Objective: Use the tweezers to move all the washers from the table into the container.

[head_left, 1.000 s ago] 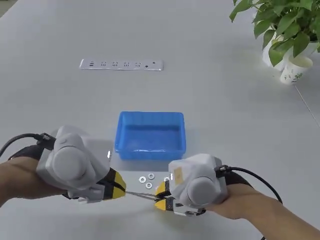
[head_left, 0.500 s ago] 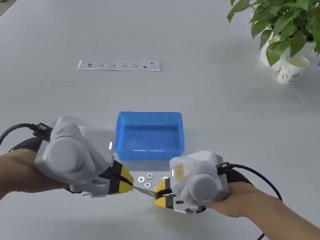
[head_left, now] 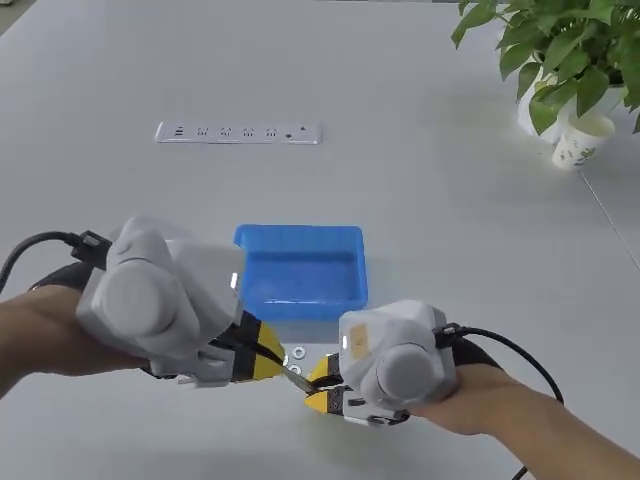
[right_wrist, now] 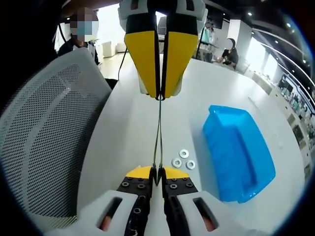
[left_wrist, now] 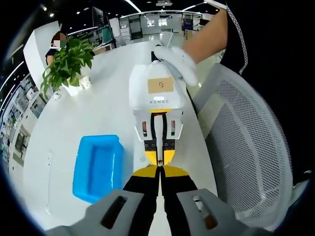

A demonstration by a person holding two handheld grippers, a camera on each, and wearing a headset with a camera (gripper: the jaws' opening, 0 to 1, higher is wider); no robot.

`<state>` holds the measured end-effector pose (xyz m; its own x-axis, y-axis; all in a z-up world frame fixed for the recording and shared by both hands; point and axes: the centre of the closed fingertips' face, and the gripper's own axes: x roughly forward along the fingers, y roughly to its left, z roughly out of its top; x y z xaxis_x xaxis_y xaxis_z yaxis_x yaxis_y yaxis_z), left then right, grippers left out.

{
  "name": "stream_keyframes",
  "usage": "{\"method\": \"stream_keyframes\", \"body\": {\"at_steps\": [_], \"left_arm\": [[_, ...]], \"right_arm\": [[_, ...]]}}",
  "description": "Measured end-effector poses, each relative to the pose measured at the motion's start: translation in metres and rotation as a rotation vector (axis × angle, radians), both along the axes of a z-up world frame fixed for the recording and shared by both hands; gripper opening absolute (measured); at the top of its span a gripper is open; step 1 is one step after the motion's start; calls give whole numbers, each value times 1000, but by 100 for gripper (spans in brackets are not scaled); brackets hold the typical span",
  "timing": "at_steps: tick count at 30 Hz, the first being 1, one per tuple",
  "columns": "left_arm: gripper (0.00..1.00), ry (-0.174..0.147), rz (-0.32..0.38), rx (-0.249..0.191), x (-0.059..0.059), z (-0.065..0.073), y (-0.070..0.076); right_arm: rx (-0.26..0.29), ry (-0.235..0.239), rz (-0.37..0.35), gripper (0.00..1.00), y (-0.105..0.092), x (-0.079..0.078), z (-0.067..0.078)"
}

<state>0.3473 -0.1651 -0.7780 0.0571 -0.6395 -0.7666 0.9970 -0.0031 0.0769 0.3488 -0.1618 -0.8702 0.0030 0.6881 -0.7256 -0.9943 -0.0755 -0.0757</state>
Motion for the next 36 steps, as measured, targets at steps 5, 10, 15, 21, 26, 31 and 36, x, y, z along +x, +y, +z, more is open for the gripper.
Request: {"method": "stream_keyframes", "body": {"at_steps": [5, 10, 15, 21, 26, 31, 36], "left_arm": [[5, -6, -13, -21, 0, 5, -9], [6, -5, -26, -45, 1, 5, -18], [9, -17, -43, -12, 1, -5, -16], [9, -4, -44, -32, -1, -8, -19], [9, 11, -36, -64, -1, -10, -24], [7, 23, -33, -62, -2, -17, -25], [7, 27, -23, -81, -2, -18, -27]], "right_arm": [[11, 8, -7, 8, 2, -1, 1], [18, 13, -13, 8, -2, -1, 1], [17, 15, -15, 8, -3, -2, 1], [19, 16, -19, 8, -4, -2, 1], [21, 18, -21, 8, -4, -2, 1], [22, 19, -21, 8, -5, -2, 1], [28, 23, -25, 8, -5, -2, 2]]}}
